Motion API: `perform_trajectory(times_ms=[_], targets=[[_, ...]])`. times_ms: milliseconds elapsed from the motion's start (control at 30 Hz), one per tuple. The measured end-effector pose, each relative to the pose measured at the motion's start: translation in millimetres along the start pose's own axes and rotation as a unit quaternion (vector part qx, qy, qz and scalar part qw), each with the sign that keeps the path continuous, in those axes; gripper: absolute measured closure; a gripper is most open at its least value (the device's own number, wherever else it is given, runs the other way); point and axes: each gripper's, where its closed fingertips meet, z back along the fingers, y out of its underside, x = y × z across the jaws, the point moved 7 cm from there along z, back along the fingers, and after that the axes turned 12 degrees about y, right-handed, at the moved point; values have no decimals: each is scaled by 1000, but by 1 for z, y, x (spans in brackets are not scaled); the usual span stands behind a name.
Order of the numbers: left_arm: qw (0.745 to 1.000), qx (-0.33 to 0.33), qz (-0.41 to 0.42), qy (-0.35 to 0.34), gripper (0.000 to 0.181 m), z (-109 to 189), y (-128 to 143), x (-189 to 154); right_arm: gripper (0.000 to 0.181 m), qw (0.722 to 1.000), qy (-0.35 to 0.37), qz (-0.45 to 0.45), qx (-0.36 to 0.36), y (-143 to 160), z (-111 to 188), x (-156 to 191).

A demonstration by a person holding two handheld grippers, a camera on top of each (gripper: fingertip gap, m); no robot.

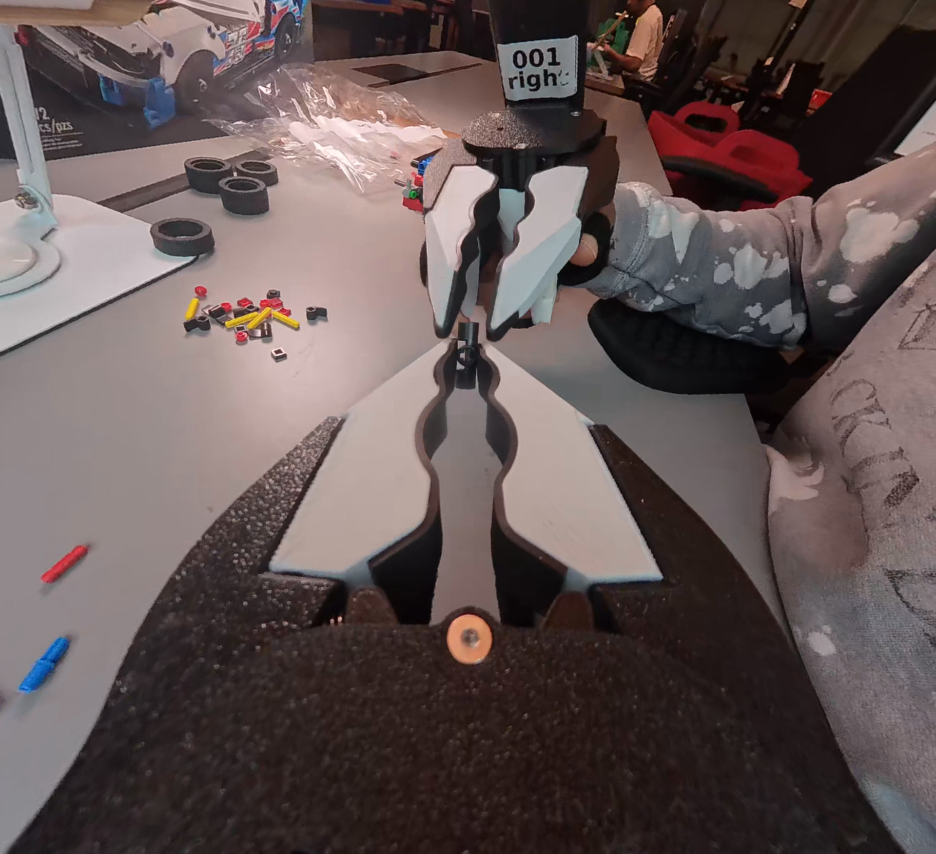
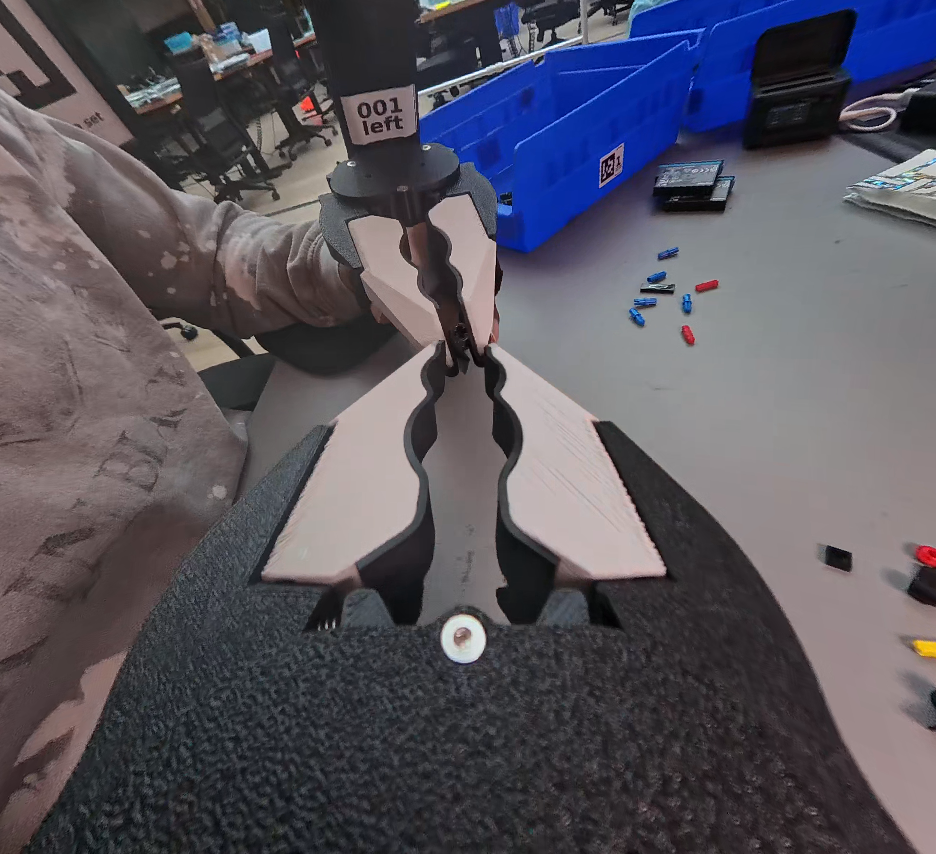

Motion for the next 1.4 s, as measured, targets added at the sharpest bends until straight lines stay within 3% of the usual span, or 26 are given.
perform_trajectory(times_ms=[133, 267, 500, 533, 633, 733, 800, 933, 1000, 1133, 1233, 1333, 1400], targets=[[1000, 18, -16, -7, 174, -3, 2, -2, 179, 1000, 1, 18, 1, 2, 3, 2], [999, 28, -15, -10, 171, -4, 4, -2, 180, 997, 30, 66, 8, 5, 5, 9], [996, 60, -54, -28, 174, -3, -4, -9, 178, 998, 47, 38, 2, 5, 12, 13], [996, 59, -65, -34, 175, 1, -10, -11, 169, 998, 52, 44, -9, 1, 16, 15], [984, 55, -114, -127, 175, 43, -49, -12, 158, 995, 75, 48, -37, -10, 38, 18], [950, 106, -87, -279, 175, 120, -75, -3, 157, 991, 116, 38, -51, -7, 68, 18], [911, 141, -37, -386, 174, 176, -72, 8, 156, 986, 155, 30, -45, 2, 89, 16], [849, 197, 97, -480, 174, 250, -31, 26, 156, 970, 237, 15, -51, 24, 131, 14], [832, 228, 152, -482, 174, 263, -2, 32, 155, 962, 267, 4, -59, 32, 147, 16], [834, 247, 187, -457, 172, 252, 29, 39, 153, 952, 297, -16, -71, 43, 165, 17], [829, 241, 182, -470, 166, 248, 30, 46, 153, 949, 309, -12, -67, 44, 169, 18], [821, 218, 167, -500, 143, 252, 22, 50, 153, 947, 317, 10, -54, 42, 168, 19], [838, 164, 124, -505, 134, 249, 6, 49, 153, 945, 323, 27, -47, 40, 166, 20]])
